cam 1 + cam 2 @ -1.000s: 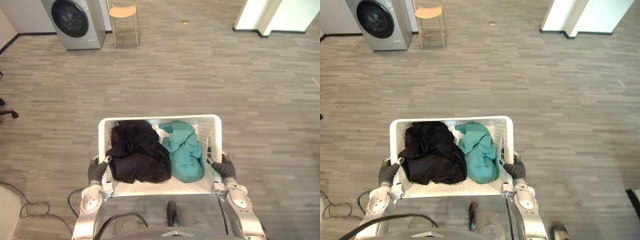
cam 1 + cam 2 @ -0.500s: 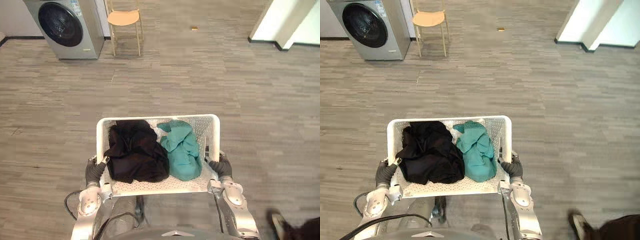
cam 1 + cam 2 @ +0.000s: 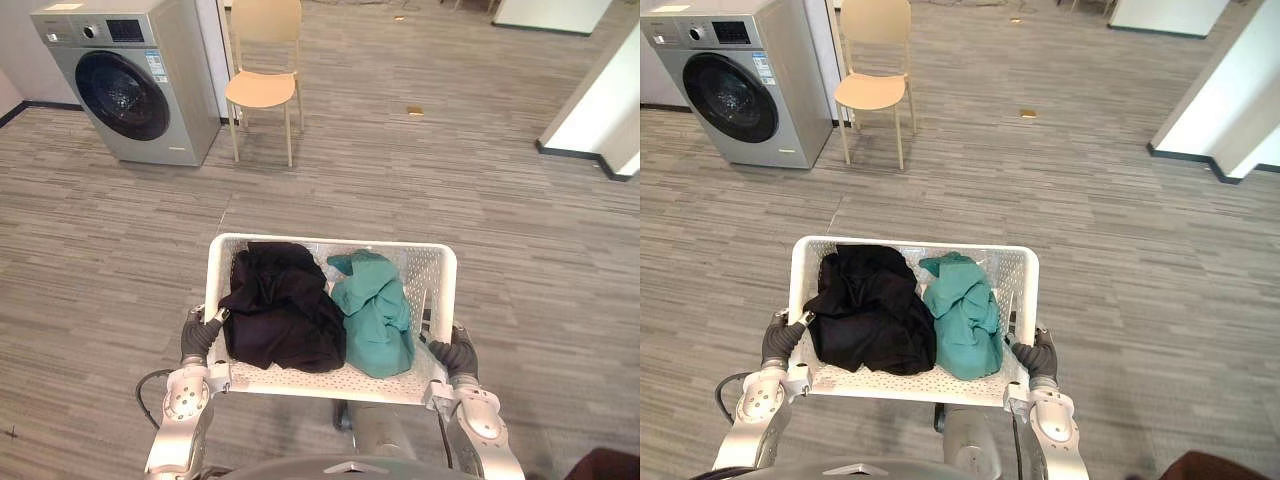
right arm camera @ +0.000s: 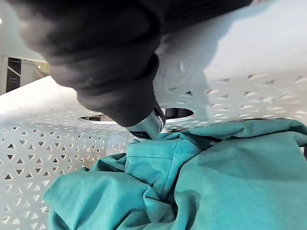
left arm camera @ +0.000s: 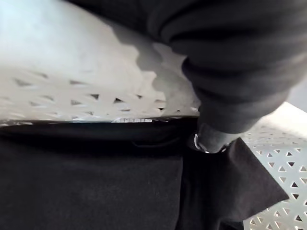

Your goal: Pick up the laundry basket with both hands and put the clothes into the washing machine.

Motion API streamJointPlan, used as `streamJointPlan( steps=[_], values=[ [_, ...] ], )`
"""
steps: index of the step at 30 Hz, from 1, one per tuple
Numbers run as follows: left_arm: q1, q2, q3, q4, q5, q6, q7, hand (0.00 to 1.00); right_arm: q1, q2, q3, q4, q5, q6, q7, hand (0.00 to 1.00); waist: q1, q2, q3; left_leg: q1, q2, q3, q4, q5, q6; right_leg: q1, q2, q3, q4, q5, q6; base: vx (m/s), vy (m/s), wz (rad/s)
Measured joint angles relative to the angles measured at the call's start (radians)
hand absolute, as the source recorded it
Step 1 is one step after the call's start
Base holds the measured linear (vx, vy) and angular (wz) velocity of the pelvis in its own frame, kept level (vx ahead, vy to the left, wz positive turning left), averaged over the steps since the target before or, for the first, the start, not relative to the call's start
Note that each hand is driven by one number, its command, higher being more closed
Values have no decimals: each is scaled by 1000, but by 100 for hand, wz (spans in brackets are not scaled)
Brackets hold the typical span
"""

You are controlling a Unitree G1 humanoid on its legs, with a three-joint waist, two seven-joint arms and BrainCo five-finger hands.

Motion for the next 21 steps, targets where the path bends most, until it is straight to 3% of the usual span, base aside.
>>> streamJointPlan(
  steps=[1,2,4,5,7,8,9,10,11,12,13,14,15,16,17,19,21],
  values=[
    [0,-8,-3,2,-4,0,-1,100,-2,-6,-1,-6,16,2,-10,100,25,9,3,-103,42,-4,217,17,-3,61,36,2,2,-47,-22,959,-354,-47],
    [0,-7,-3,2,-10,0,0,100,-10,-4,-1,-7,18,2,-24,100,42,0,23,-215,46,7,408,-96,13,186,54,4,-43,-88,-36,920,-334,-27],
    [3,-6,-4,2,-15,-3,0,100,-8,-4,-1,-13,18,2,-24,100,42,-17,34,-276,24,40,434,-171,22,290,55,18,-104,-119,-30,656,-225,2],
    [5,-7,-5,1,-24,-6,0,100,-8,-6,-1,-18,17,2,-24,100,51,-37,39,-321,-4,72,380,-226,14,347,51,32,-144,-139,-19,665,-178,-11],
    [5,-20,-4,-8,-35,-20,0,100,-33,-34,-2,-26,17,1,-23,100,75,-30,27,-411,-106,157,2,-316,-14,433,42,69,-208,-188,-23,710,-141,-32],
    [6,-27,-4,-14,-35,-20,-1,100,-40,-42,-2,-25,17,1,-22,100,80,-24,23,-425,-129,178,-129,-319,-25,446,39,76,-214,-207,-28,663,-23,-35],
    [13,-37,4,-30,-34,-20,-1,100,-58,-49,-1,-21,17,1,-19,100,83,-19,21,-432,-176,216,-407,-287,-57,488,34,91,-235,-237,-27,704,29,-37],
    [36,-49,15,-55,-34,-20,0,100,-70,-49,3,-21,16,1,-14,100,92,-10,14,-434,-199,255,-662,-207,-92,542,36,113,-278,-255,-14,843,50,-46],
    [50,-55,20,-73,-33,-20,0,100,-75,-51,6,-21,15,0,-11,100,101,-7,10,-438,-204,273,-728,-186,-102,567,36,125,-309,-263,2,739,104,-67],
    [72,-67,23,-99,-29,-20,0,100,-78,-50,8,-18,14,0,-9,100,117,-12,2,-460,-225,337,-752,-165,-90,650,24,170,-336,-279,53,788,155,-54],
    [80,-68,28,-98,-29,-20,0,100,-79,-48,11,-15,12,0,-7,100,116,-12,-13,-458,-255,324,-745,-103,-4,652,9,180,-251,-300,88,852,189,-47],
    [84,-68,33,-98,-26,-20,0,100,-80,-39,16,-5,10,0,-5,100,118,-27,-22,-446,-273,315,-729,-48,52,631,-9,197,-151,-314,114,926,226,-18],
    [89,-54,40,-100,-22,-20,0,100,-81,-24,24,16,6,-3,-1,100,116,-59,-40,-440,-287,313,-668,-24,89,565,-39,224,56,-304,166,940,202,-6],
    [83,-27,40,-101,-21,-20,0,100,-88,-2,28,48,5,-9,0,100,112,-98,-47,-439,-300,320,-534,-149,100,466,-64,255,328,-181,331,1089,178,7],
    [81,-7,42,-99,-20,-18,1,100,-96,11,33,85,5,-13,0,100,108,-120,-51,-424,-302,304,-433,-267,99,384,-76,250,533,-20,351,868,96,10],
    [81,5,53,-94,-8,4,4,100,-95,43,37,119,4,-14,0,100,100,-143,-48,-318,-340,285,-424,-358,93,279,-126,209,762,-42,333,833,51,26],
    [80,5,49,-94,9,11,4,100,-79,39,40,129,5,-16,1,100,67,-104,-30,-173,-354,221,-484,-409,79,211,-153,132,799,-120,183,784,8,72]
  ],
)
